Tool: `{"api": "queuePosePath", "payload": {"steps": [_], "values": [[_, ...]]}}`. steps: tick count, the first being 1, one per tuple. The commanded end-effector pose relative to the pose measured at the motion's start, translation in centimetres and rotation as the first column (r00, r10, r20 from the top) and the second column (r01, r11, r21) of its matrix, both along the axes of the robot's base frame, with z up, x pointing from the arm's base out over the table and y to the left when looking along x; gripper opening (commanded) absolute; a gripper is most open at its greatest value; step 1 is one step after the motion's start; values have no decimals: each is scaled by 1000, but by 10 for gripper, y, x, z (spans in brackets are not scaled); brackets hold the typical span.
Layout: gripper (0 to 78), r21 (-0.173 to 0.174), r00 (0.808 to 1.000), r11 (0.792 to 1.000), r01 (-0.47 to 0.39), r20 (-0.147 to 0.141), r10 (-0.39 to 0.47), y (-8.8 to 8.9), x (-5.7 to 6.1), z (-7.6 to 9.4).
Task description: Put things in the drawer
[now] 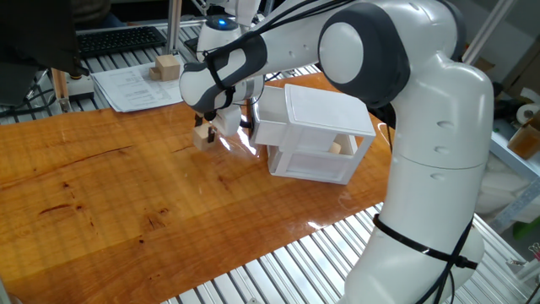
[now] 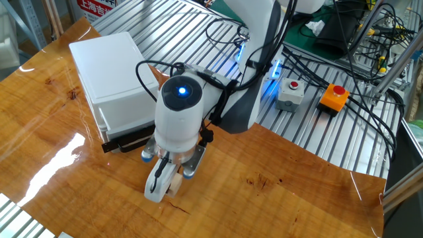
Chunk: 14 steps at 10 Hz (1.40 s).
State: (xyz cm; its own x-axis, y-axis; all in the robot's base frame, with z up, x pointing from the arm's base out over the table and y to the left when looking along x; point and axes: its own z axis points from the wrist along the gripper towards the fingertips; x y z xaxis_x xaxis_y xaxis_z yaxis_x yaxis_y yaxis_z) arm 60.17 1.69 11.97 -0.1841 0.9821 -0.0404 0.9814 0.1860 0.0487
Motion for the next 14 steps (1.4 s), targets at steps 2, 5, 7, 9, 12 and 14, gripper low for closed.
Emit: {"api": "queuePosePath", "payload": {"steps": [2,5,7,9,12,14], "values": [[13,4,989,989,-149,-16,149,2,-9,24],[13,12,966,966,-258,-30,259,-2,-15,39],[13,9,948,948,-318,-33,318,-2,-18,46],[13,10,932,933,-360,-33,360,-3,-22,54],[13,15,905,905,-424,-35,425,-3,-24,65],[13,14,887,888,-460,-36,460,-5,-25,72]]}}
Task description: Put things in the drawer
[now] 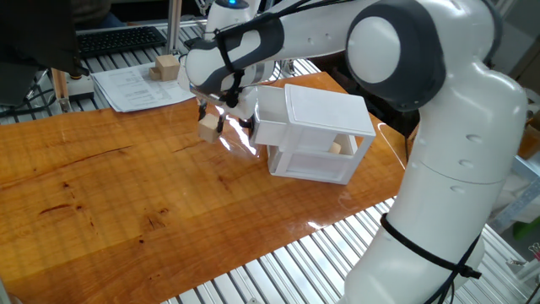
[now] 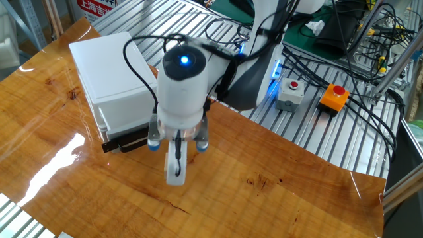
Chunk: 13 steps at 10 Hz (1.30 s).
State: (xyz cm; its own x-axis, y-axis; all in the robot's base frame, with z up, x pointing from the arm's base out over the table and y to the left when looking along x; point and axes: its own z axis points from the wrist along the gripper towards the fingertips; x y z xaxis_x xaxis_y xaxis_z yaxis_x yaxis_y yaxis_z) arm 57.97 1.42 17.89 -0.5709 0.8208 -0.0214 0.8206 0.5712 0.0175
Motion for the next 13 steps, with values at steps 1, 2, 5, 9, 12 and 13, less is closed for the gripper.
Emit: {"api": "queuePosePath", "payload": {"steps": [1,2,5,9,12,13], "values": [[13,8,997,997,-78,-2,78,-4,-2,20],[13,9,996,996,-85,-1,85,-5,-1,24],[13,13,993,993,-119,0,119,-8,1,37],[13,25,978,978,-206,0,206,-22,-1,60],[13,24,975,975,-221,-2,221,-25,0,68],[13,29,972,972,-234,-4,234,-27,1,77]]}}
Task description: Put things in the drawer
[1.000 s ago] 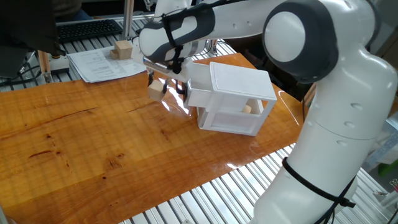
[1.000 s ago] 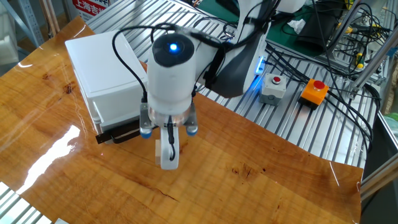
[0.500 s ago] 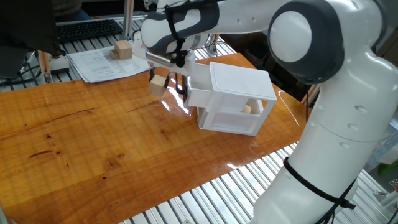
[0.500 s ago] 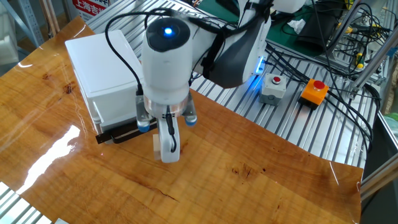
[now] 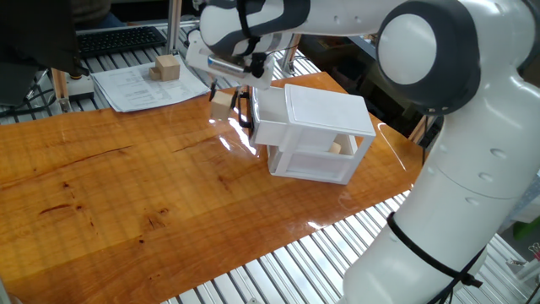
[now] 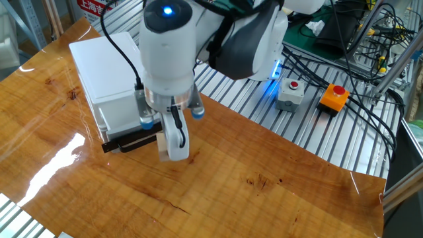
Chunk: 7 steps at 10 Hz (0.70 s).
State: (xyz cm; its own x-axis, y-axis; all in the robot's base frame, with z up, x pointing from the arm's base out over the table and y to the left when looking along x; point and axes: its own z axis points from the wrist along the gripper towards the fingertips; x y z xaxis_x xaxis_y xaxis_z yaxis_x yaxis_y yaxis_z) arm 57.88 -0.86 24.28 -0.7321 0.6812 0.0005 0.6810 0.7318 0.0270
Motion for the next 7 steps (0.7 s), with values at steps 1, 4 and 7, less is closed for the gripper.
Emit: {"api": "queuePosePath", "payload": {"steps": [1,4,7], "values": [[13,5,1000,1000,-25,0,25,-5,2,14],[13,4,995,995,-102,-14,102,-20,1,31],[13,-7,985,985,-173,-25,173,-33,0,41]]}}
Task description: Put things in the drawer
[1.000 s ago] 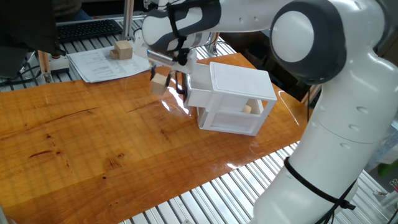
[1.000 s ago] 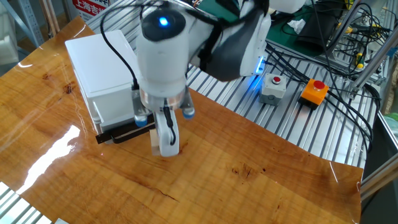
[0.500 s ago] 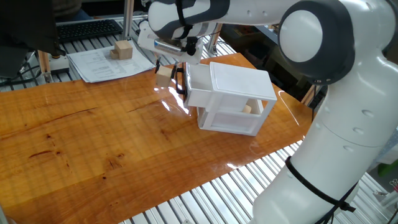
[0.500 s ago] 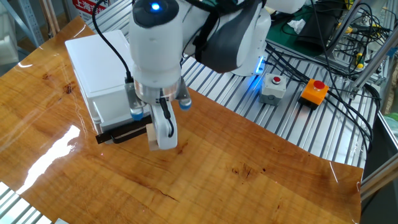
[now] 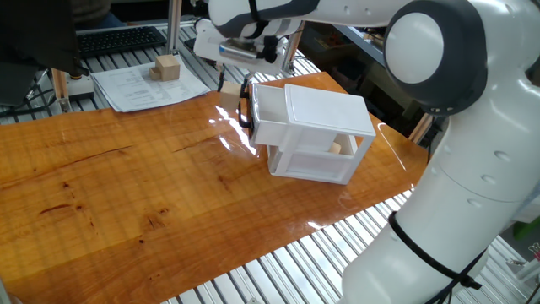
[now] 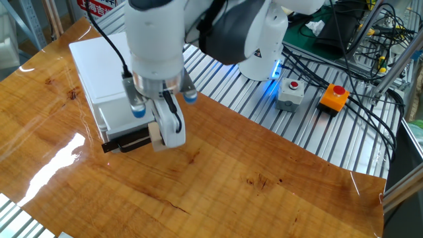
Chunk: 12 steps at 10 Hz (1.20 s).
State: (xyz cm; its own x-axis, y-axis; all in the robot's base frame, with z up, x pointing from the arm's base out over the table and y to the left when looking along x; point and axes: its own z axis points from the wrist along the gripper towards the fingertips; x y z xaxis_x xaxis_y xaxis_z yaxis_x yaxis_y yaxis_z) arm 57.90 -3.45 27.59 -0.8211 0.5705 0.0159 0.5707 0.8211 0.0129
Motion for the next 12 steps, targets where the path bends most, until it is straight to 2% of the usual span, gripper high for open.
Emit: {"api": "queuePosePath", "payload": {"steps": [1,3,5,8,12], "values": [[13,-8,999,999,-43,-4,43,-11,-1,10],[13,-15,998,998,-59,-4,59,-15,-2,12],[13,-43,996,995,-86,-4,86,-15,-3,13],[13,-25,997,997,-76,-9,76,-16,-3,13],[13,-32,997,996,-81,-13,81,-15,-2,13]]}}
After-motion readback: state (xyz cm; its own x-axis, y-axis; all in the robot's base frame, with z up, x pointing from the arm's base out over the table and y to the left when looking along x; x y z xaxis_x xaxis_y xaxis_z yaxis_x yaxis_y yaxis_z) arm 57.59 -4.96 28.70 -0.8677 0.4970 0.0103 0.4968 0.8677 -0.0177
